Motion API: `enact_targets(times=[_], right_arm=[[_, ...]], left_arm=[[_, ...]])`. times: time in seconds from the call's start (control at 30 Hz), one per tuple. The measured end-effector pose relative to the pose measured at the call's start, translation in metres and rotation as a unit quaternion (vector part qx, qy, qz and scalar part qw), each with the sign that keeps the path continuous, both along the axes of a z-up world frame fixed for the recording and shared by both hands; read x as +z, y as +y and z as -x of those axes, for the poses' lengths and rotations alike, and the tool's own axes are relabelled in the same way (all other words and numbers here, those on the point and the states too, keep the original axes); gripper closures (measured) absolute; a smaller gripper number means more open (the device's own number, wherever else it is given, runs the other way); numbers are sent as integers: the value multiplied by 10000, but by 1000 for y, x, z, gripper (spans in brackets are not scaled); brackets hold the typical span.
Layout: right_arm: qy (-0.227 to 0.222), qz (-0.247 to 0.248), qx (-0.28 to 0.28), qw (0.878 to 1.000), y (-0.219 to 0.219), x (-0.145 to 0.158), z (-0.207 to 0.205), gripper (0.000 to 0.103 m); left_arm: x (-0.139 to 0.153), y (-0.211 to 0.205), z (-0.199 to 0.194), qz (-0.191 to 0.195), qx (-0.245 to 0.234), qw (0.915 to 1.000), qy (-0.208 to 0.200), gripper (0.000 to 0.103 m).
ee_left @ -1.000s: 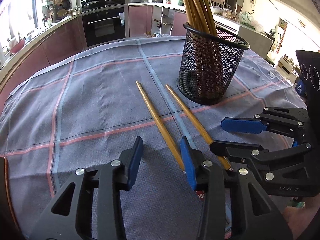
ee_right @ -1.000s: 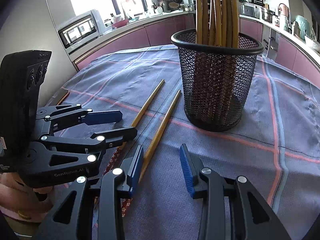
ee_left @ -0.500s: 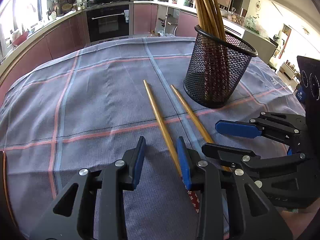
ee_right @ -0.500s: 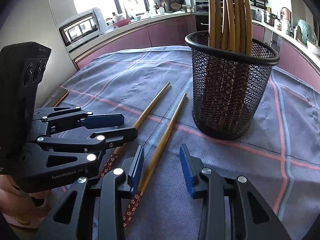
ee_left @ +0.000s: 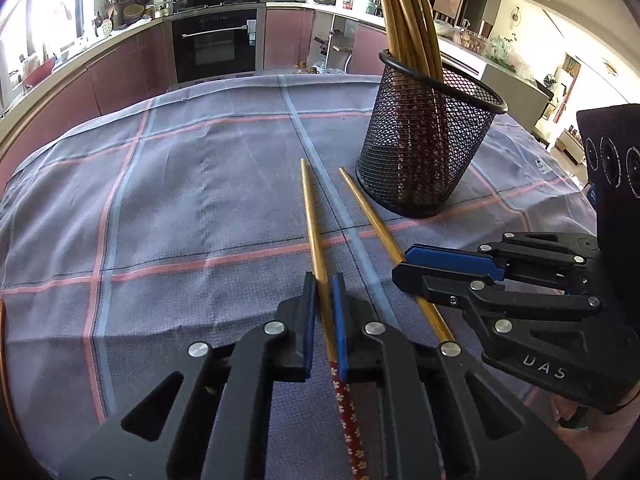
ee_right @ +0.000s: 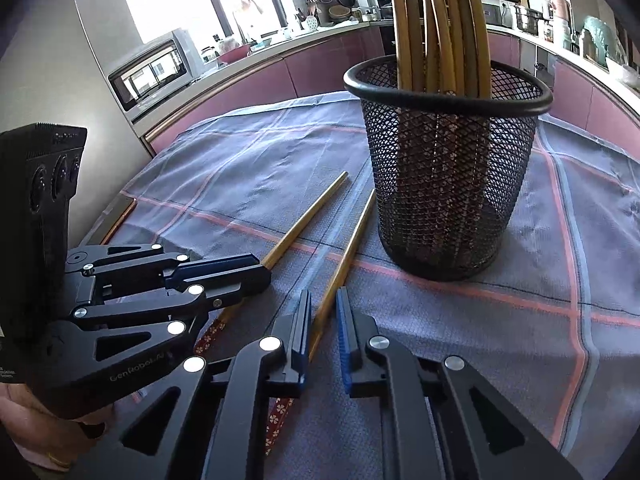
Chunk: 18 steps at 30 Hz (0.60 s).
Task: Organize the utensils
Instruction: 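Close the left tool on one chopstick while the right tool grasps the other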
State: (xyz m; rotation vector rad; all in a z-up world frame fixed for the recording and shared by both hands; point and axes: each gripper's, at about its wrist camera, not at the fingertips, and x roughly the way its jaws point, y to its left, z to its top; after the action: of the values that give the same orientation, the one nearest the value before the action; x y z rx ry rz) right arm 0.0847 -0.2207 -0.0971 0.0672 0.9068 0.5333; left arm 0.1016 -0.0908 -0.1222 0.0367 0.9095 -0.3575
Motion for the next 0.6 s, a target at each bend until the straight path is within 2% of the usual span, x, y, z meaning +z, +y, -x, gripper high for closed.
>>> enact_targets(times=[0.2, 0.4, 0.6], right_arm=[[18, -176, -132, 9998, -11, 3, 2, 97], [-62, -370, -21, 9993, -14, 12, 8, 98], [7, -281, 150, 9995, -2, 9, 5, 98]], left_arm=[[1, 4, 5, 67, 61, 10000, 19, 95], [1, 7, 9, 110, 72, 9999, 46, 96], [1, 4, 12, 76, -7, 10000, 49, 96]])
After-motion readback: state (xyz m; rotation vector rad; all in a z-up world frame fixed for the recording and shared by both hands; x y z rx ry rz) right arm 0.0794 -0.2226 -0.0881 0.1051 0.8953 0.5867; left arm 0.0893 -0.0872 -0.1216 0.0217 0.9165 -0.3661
